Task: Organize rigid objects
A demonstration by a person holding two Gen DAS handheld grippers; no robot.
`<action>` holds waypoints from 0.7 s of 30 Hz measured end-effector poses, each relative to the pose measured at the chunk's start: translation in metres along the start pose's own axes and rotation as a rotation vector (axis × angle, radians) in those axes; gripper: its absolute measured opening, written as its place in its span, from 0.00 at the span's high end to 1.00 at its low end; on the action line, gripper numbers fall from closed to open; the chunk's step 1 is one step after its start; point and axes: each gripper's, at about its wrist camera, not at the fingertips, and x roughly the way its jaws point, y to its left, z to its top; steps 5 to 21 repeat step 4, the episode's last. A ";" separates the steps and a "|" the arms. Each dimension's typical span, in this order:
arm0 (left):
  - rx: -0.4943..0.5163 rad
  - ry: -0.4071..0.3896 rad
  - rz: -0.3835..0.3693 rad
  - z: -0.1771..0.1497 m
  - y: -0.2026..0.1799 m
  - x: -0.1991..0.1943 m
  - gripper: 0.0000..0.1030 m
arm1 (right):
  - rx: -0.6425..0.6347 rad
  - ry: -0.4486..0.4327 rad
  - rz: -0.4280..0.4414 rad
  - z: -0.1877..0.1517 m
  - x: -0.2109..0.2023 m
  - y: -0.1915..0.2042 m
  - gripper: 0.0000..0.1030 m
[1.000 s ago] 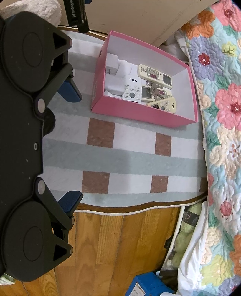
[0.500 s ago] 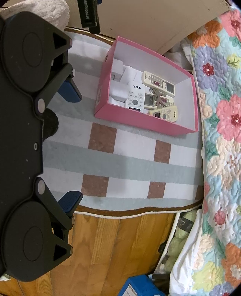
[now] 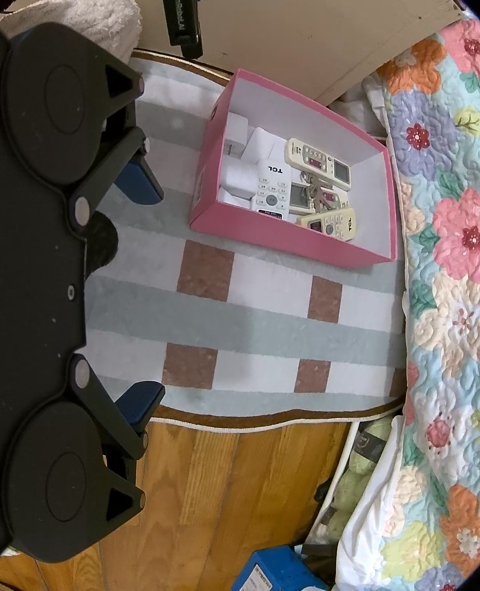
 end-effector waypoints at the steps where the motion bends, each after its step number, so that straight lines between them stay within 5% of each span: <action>1: -0.001 0.000 -0.002 0.000 0.000 0.000 0.09 | 0.001 0.000 0.000 0.000 0.000 0.000 0.00; 21: 0.002 0.001 -0.008 0.000 0.000 0.000 0.09 | -0.004 0.000 0.001 0.000 0.000 -0.001 0.00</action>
